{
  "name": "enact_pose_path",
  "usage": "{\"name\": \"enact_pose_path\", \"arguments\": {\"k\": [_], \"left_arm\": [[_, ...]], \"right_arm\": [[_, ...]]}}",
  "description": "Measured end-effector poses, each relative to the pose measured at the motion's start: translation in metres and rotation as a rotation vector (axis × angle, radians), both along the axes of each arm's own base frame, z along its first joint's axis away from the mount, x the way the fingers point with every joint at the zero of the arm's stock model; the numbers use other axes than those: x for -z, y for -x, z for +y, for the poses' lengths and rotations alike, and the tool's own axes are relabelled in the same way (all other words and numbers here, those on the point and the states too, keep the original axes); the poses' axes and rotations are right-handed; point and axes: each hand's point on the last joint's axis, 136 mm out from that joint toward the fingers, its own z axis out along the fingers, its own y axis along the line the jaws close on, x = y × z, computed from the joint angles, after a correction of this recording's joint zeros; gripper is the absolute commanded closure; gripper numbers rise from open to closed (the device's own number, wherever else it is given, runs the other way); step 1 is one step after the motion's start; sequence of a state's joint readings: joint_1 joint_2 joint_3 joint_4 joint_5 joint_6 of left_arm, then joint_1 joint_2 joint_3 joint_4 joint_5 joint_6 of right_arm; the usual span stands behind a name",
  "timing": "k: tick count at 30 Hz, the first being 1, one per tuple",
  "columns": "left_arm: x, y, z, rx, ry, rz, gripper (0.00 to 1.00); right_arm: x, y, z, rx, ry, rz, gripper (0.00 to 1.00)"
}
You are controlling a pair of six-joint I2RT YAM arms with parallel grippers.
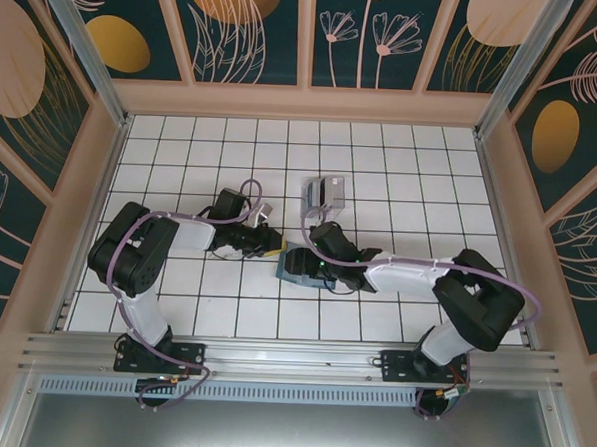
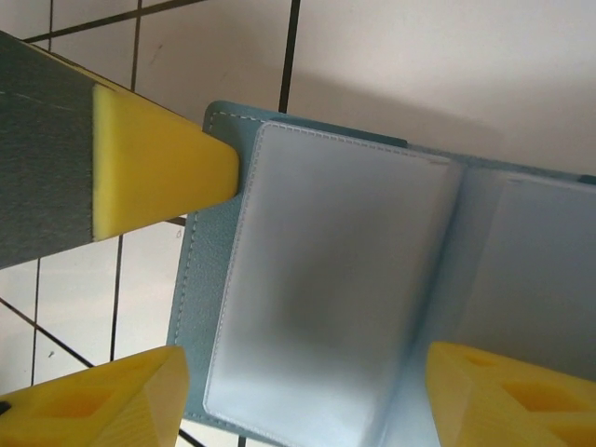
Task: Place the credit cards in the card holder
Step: Flip over the card slot in the card holder.
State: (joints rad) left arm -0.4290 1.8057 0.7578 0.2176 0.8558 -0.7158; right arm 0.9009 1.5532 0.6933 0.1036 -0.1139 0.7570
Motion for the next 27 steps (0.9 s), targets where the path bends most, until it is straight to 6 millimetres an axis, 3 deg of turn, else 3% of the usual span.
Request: {"name": "enact_pose_path", "arguments": {"k": [13,20,24,27], "left_arm": [[-0.001,-0.001,-0.001,-0.002,0.005,-0.006,0.84],[-0.001,-0.001,-0.001,-0.004,0.005,-0.003,0.85],[-0.001,-0.001,-0.001,-0.005,0.006,-0.001,0.77],[-0.002,-0.002,-0.001,-0.009,0.007,0.003,0.65]], "right_arm": [[0.008,-0.002,0.019,-0.035,0.032,0.016,0.33],[0.011,-0.001,0.017,-0.038,0.046,0.018,0.45],[0.012,0.000,0.015,-0.038,0.050,0.022,0.53],[0.014,0.001,0.014,-0.037,0.050,0.023,0.58]]}}
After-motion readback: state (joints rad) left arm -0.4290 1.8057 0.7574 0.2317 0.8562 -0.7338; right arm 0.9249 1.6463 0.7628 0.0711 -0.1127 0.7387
